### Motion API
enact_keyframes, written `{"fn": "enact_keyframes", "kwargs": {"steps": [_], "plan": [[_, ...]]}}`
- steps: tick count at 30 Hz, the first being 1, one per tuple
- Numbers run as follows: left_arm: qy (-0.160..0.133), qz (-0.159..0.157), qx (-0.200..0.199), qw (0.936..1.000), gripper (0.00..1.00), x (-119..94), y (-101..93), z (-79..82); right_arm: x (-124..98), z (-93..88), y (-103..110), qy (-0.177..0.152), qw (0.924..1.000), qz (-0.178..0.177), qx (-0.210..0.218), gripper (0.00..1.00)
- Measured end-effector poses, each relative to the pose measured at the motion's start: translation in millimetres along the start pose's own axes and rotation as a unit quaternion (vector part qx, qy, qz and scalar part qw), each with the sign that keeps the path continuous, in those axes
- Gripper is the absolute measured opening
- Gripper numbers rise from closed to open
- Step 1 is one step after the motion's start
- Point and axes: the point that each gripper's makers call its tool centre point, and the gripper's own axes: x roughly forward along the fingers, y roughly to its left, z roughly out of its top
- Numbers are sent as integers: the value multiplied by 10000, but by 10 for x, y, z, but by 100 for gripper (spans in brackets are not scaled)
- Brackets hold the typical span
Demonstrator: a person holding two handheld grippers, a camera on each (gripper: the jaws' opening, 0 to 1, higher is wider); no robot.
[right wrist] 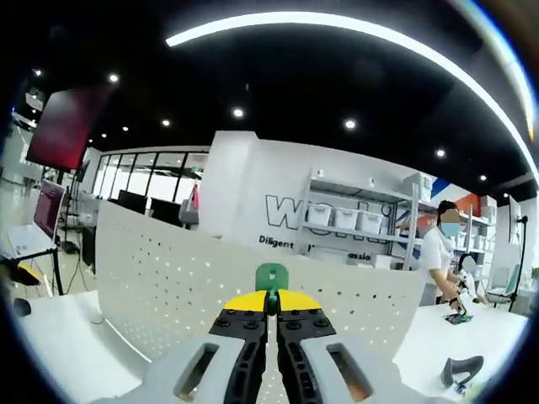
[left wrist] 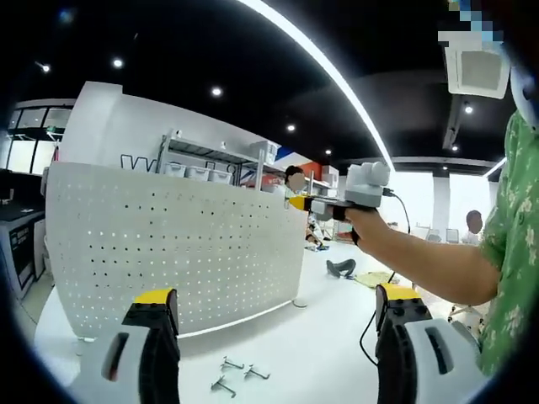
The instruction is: Insert the hook assembly into the mounting plate slot until the hook locks in place.
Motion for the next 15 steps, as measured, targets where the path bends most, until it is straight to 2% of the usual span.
{"fn": "enact_keyframes", "kwargs": {"steps": [9, 15], "plan": [[106, 63, -59, 9999, 98, 6, 74, -81, 180, -158, -309, 94, 9994, -266, 197, 1], [178, 81, -73, 9998, 98, 20, 89, -130, 314, -228, -406, 159, 9991, -333, 187, 1]]}}
